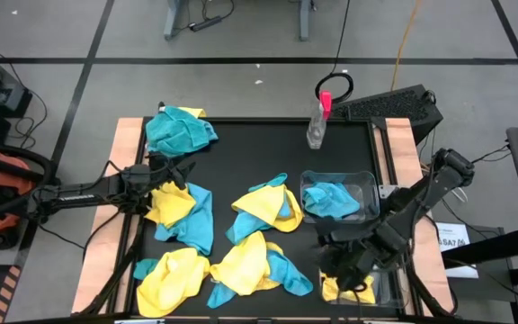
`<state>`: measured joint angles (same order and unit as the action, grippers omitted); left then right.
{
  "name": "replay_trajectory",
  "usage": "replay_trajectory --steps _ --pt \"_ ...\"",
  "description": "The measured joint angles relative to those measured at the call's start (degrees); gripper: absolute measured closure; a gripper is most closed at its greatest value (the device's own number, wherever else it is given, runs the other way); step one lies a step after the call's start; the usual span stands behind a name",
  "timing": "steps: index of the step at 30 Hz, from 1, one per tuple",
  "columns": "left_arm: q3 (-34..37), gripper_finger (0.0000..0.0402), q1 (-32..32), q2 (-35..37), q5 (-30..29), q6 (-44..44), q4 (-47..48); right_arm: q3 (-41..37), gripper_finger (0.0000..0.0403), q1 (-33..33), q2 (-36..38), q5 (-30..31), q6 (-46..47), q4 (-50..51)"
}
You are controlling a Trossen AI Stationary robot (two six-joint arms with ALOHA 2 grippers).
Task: Sort microfiber towel by color & place in baskets
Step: Put the blue towel into the top transparent bin
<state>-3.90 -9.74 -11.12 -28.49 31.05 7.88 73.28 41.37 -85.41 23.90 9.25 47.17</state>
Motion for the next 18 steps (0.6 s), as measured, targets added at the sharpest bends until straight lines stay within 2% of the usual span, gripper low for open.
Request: replay_trajectory --steps 9,18 --pt "0.0 0.0103 0.0 0.0 0.0 0.0 0.0 -5.4 0.0215 -10.1 0.0 -0.7 -9.3 -7.0" --pt "0.0 0.0103 0.0 0.0 0.0 0.0 0.0 -13.2 0.0215 -20.8 0.0 -1.8 -10.4 -17.6"
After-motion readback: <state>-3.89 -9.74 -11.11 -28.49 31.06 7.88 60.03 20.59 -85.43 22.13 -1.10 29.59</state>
